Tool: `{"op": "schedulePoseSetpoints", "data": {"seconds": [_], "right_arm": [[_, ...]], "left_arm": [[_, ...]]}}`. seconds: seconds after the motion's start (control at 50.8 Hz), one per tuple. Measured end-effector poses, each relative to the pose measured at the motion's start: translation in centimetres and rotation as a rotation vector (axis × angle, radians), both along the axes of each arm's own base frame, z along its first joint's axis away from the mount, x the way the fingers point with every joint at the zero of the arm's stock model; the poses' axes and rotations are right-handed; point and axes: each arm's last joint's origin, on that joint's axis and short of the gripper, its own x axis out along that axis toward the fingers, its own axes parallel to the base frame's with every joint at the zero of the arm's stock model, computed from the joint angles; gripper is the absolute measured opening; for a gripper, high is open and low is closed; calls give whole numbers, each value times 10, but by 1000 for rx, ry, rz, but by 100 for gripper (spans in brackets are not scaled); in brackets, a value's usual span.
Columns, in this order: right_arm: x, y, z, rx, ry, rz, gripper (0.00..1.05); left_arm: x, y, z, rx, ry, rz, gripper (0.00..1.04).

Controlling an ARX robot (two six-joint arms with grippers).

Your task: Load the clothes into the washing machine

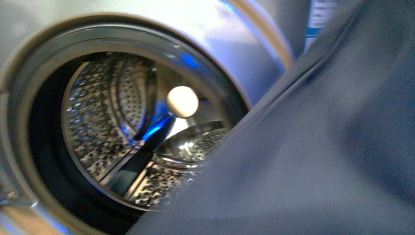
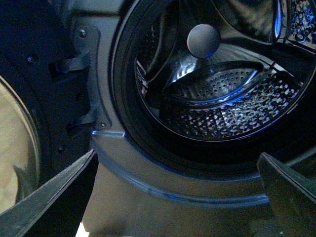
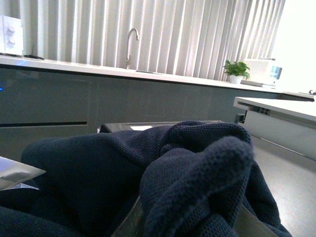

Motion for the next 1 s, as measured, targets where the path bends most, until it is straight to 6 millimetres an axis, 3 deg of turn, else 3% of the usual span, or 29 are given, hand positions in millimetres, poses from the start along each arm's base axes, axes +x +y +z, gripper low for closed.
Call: {"op": "schedulePoseSetpoints", "data": {"seconds": [0.453,1.005], "right_arm": [[-14,7,-2,-11,-6,37,14],[-12,5,-2,-11,-6,24,14]], "left_arm": [[0,0,0,0,0,0,98],[0,0,0,0,0,0,98]]}}
